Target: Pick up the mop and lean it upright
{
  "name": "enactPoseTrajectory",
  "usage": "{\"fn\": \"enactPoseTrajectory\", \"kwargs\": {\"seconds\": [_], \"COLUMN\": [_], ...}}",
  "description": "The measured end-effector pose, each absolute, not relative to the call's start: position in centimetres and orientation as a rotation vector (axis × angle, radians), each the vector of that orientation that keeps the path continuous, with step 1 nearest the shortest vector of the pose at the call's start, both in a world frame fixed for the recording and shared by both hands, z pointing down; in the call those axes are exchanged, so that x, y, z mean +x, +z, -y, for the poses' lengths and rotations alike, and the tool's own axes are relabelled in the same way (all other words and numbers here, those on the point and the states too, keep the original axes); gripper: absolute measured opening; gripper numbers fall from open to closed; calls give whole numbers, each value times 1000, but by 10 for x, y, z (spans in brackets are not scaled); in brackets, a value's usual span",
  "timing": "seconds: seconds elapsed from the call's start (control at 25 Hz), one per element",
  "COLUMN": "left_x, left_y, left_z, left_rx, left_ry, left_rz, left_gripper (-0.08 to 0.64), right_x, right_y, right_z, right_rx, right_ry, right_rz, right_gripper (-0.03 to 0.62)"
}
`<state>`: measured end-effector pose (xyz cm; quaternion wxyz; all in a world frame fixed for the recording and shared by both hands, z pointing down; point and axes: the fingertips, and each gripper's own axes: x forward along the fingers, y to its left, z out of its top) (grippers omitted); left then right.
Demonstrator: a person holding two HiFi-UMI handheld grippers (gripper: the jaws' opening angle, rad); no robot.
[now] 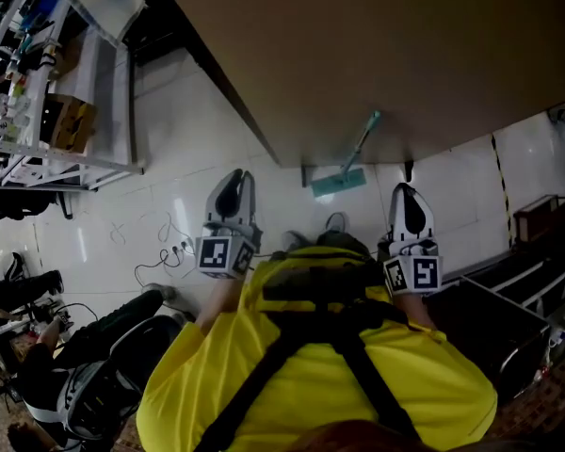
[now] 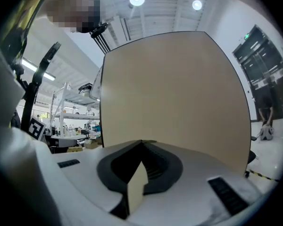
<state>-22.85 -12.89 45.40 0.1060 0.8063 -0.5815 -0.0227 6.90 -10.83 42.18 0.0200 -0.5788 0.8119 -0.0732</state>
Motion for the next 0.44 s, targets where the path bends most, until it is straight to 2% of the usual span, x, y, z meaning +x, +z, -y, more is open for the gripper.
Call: {"fn": "enactPoseTrajectory", "kwargs": {"seconds": [0.44], "left_x": [-223], "left_y": [466], "left_z": [119], "left_rx": [2327], "left_ry": [-24], "left_rz": [1733], "left_gripper": [60], "right_x": [69], "right_y": [434], "right_z": [111], "right_rx": [-1818], "right_ry": [-131], "right_rz": [-2574], "right_gripper": [5]}}
